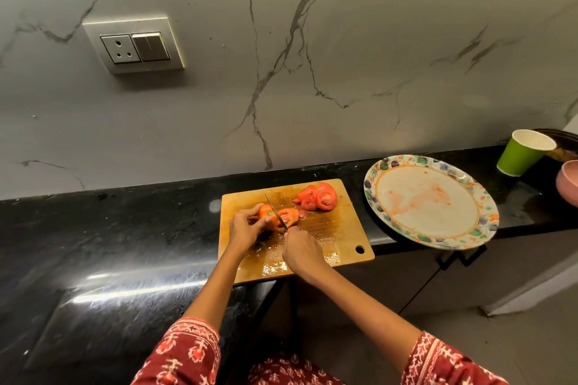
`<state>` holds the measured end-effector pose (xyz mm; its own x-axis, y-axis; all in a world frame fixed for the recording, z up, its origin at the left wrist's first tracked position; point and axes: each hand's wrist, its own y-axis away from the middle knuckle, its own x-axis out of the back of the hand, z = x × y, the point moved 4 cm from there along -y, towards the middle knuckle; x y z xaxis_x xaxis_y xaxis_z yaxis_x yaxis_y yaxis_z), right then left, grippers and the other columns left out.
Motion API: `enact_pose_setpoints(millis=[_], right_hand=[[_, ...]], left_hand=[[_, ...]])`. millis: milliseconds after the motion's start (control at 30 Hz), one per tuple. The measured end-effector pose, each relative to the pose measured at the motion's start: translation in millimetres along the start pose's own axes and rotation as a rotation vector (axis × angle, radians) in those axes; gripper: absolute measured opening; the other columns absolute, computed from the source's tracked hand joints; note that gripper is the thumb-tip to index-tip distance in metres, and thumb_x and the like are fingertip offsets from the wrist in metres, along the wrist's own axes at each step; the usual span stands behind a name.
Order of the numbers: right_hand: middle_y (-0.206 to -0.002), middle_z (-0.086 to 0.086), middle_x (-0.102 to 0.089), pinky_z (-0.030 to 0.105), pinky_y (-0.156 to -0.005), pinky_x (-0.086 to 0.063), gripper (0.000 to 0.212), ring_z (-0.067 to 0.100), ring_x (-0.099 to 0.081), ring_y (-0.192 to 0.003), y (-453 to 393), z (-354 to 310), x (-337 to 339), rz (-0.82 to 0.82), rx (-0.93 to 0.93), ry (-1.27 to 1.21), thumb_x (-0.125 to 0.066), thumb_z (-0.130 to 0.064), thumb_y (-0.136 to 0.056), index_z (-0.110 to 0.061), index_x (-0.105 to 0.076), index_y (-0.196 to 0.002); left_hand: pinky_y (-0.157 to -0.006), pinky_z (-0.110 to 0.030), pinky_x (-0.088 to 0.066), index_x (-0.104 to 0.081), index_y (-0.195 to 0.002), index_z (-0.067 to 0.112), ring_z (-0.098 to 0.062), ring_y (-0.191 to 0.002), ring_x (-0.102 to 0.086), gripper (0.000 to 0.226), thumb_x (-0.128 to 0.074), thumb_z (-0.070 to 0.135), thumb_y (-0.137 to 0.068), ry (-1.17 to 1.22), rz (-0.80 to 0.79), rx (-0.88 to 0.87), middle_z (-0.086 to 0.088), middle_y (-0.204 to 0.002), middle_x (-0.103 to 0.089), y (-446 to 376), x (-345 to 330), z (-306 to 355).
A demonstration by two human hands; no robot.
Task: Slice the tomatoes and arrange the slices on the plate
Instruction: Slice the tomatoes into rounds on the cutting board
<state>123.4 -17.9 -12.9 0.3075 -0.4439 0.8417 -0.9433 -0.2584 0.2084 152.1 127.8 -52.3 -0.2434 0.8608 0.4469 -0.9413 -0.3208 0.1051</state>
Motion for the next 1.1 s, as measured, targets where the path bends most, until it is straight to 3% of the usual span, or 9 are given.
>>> enact_pose_setpoints(millis=[1100], right_hand=[[-0.115, 0.018, -0.059, 0.032, -0.074, -0.036, 0.029, 0.033, -0.056, -0.107, 2.3, 3.7, -9.5, 0.040, -0.002, -0.054, -0.031, -0.019, -0.102, -0.002, -0.048, -0.118]], left_hand=[[-0.095, -0.045, -0.049, -0.052, -0.129, 0.005, -0.028, -0.120, -0.053, 0.050, -0.067, 0.014, -0.082, -0.009, 0.033, 0.001, -0.013, -0.130, -0.056, 1.7, 2.1, 3.2]])
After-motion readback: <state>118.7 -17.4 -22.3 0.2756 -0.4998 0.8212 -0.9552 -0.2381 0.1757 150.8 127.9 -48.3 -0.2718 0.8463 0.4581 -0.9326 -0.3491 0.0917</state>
